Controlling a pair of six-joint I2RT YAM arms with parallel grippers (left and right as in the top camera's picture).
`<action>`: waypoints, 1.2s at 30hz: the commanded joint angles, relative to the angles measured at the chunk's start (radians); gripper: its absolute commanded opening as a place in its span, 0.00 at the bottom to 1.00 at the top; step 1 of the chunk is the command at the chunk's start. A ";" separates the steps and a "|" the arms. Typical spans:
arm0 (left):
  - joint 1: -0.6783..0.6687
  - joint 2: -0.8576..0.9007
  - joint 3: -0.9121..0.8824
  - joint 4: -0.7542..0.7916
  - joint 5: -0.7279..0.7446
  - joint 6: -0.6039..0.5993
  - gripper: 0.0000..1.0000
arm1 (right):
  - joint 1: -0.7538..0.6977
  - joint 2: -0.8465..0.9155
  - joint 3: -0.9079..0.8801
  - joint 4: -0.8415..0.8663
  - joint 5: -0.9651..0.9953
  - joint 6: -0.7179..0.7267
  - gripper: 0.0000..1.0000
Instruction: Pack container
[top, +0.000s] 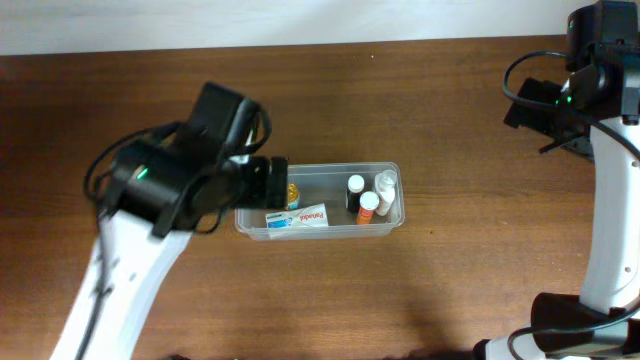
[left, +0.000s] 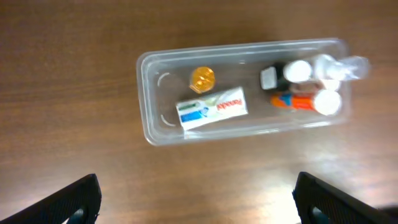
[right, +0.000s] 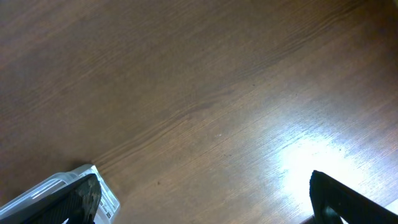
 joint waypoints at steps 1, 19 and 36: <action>0.002 -0.055 0.018 -0.039 0.013 0.013 0.99 | -0.004 -0.004 0.010 0.000 0.002 0.008 0.98; 0.019 -0.423 -0.298 0.210 -0.166 0.051 1.00 | -0.004 -0.004 0.010 0.000 0.002 0.008 0.98; 0.237 -0.934 -1.261 1.110 -0.038 0.096 0.99 | -0.004 -0.004 0.010 0.000 0.002 0.008 0.98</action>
